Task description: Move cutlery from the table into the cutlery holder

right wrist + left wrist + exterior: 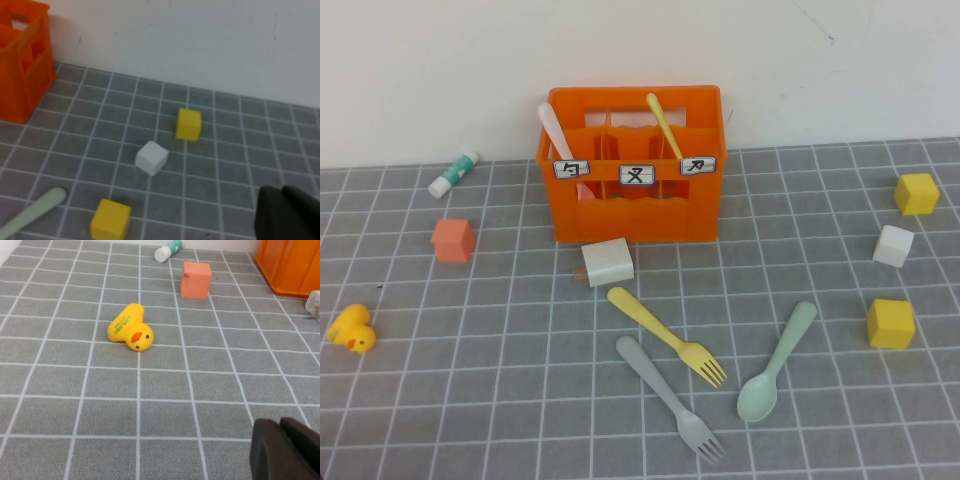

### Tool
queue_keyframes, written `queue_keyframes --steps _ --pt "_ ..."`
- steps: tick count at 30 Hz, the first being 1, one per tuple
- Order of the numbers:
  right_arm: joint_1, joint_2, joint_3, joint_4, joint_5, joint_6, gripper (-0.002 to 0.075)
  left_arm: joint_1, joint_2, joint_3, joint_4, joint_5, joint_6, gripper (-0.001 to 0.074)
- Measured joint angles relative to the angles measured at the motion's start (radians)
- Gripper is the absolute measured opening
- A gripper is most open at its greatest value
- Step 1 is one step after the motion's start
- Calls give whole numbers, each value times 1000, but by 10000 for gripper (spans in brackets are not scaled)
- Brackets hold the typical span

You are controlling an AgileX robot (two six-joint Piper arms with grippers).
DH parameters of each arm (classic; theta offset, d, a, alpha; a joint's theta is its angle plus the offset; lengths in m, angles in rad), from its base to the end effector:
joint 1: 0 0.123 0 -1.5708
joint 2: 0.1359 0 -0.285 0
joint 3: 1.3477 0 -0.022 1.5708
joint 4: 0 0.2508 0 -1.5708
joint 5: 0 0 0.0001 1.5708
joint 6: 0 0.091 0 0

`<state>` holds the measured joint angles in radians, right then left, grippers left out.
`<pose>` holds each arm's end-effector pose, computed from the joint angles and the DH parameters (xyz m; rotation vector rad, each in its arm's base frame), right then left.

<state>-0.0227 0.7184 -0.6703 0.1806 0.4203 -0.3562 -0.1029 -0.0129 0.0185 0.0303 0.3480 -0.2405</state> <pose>0.1471 0.0033 0.3364 -0.2119 1.9339 -0.0703 0.0529 -0.0045 0.1763 -0.1077 1.8391 -0.2112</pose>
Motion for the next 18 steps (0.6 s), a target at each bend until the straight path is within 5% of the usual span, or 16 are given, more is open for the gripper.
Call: queue_keyframes --steps 5,11,18 --pt "0 201 -47 152 78 -60 -3 0 0 0 0 0 0 -1" --pt "17 519 -220 407 381 -327 -3 0 0 0 0 0 0 -1" --pt "247 821 -392 482 383 -370 -3 0 0 0 0 0 0 -1"
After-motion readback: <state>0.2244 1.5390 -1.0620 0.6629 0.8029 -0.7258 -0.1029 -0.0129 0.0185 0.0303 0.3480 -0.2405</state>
